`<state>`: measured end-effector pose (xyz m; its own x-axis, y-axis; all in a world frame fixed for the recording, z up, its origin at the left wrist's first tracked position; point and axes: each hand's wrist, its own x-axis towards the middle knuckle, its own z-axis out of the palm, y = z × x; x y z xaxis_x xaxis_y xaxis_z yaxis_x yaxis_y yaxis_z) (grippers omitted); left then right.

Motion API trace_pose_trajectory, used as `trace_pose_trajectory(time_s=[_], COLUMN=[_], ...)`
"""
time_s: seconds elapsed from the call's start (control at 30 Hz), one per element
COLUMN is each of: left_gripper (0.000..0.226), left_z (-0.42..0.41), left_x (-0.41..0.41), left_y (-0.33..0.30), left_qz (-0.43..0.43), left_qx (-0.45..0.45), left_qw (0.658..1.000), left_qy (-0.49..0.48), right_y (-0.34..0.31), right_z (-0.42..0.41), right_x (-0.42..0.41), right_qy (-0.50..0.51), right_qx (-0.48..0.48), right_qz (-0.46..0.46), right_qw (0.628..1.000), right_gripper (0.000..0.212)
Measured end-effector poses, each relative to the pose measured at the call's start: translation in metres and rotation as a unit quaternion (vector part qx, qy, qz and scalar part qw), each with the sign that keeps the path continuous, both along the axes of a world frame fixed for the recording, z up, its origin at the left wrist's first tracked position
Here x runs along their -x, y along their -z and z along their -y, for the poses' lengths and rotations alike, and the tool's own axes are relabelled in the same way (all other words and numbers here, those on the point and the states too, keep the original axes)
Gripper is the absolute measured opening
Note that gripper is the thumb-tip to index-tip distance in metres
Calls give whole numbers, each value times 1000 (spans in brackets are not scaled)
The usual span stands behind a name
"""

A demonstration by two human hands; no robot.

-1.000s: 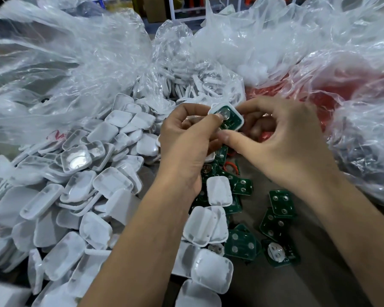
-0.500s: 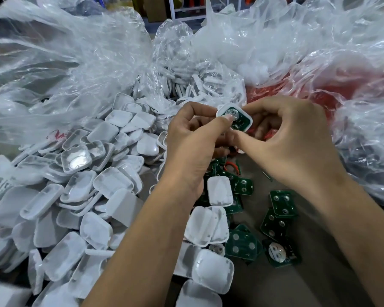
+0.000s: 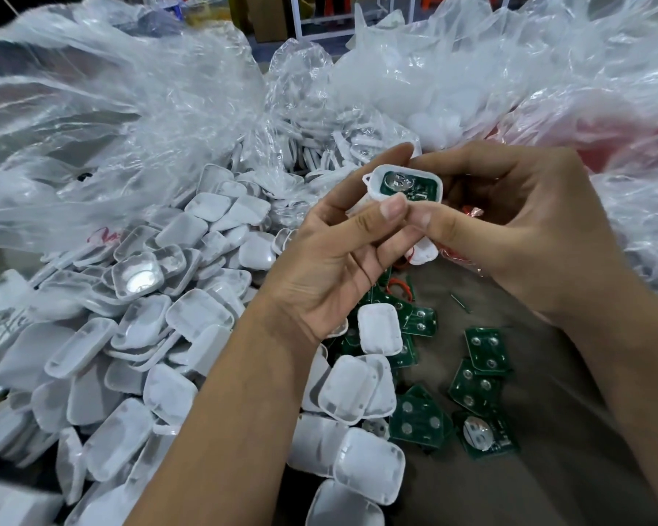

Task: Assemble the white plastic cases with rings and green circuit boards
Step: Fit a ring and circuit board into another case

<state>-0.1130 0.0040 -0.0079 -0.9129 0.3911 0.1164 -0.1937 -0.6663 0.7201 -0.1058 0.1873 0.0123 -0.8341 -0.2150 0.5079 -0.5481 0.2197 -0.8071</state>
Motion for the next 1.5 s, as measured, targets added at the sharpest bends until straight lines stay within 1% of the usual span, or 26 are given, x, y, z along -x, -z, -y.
trace_pose_trajectory(time_s=[0.17, 0.27, 0.33, 0.4, 0.5, 0.63, 0.73, 0.93, 1.07, 1.13, 1.2, 1.27, 1.3, 1.33, 1.37, 1.4, 1.43, 1.47, 1.5], left_gripper=[38, 43, 44, 43, 40, 38, 40, 42, 42, 40, 38, 38, 38, 39, 40, 40, 40, 40, 40], left_z=[1, 2, 2, 2, 0, -4, -6, -5, 0, 3, 5, 6, 6, 6, 6, 5, 4, 4, 3], left_x=[0, -1, -1, -1, 0, 1, 1, 3, 4, 5, 6, 6, 6, 6, 6, 7, 7, 8, 8], left_y=[1, 0, 0, 0, 1, 3, 3, -1, -7, -8, -7, -6, -5, -5, -4, -4, -3, -3, -3], left_qz=[-14, -31, -32, -30, -28, -42, -41, -12, 48, 70, 68, 61, 58, 56, 53, 52, 52, 53, 55], left_qx=[-24, -46, -61, -48, 0, 68, 68, 11, -83, -127, -145, -149, -149, -145, -140, -135, -132, -130, -130], left_qw=[1000, 998, 997, 998, 999, 992, 986, 983, 974, 967, 961, 959, 959, 959, 960, 961, 961, 961, 961], left_qy=[11, 33, 43, 31, -17, -101, -149, -181, -204, -211, -225, -233, -234, -236, -237, -237, -238, -238, -236], right_y=[0, 1, 0, -2, -1, 2, 4, 10, 8, -1, -13, -29, -36, -41, -44, -44, -44, -42, -42], right_z=[2, 2, 0, -1, -1, 2, 3, 3, 19, 33, 47, 58, 63, 67, 72, 77, 84, 91, 97], right_x=[0, 0, 0, 0, 0, 1, 3, 10, 20, 36, 60, 85, 97, 106, 113, 119, 123, 124, 125], right_qy=[-11, -6, 26, 56, 77, 94, 125, 225, 248, 227, 183, 110, 73, 44, 24, 9, -1, -7, -13], right_qx=[6, 1, -33, -72, -96, -111, -91, -53, -54, -80, -99, -64, -69, -119, -228, -358, -469, -540, -572], right_qz=[-14, -46, -101, -156, -181, -165, -149, -118, -88, -72, -63, -9, 24, 41, 33, 15, -9, -30, -39], right_qw=[1000, 999, 994, 984, 976, 975, 977, 966, 963, 968, 976, 992, 995, 991, 973, 934, 883, 841, 819], right_gripper=[36, 38, 32, 23, 18, 17, 18, 23, 19, 17, 18, 21, 22, 23, 25, 28, 31, 31, 30])
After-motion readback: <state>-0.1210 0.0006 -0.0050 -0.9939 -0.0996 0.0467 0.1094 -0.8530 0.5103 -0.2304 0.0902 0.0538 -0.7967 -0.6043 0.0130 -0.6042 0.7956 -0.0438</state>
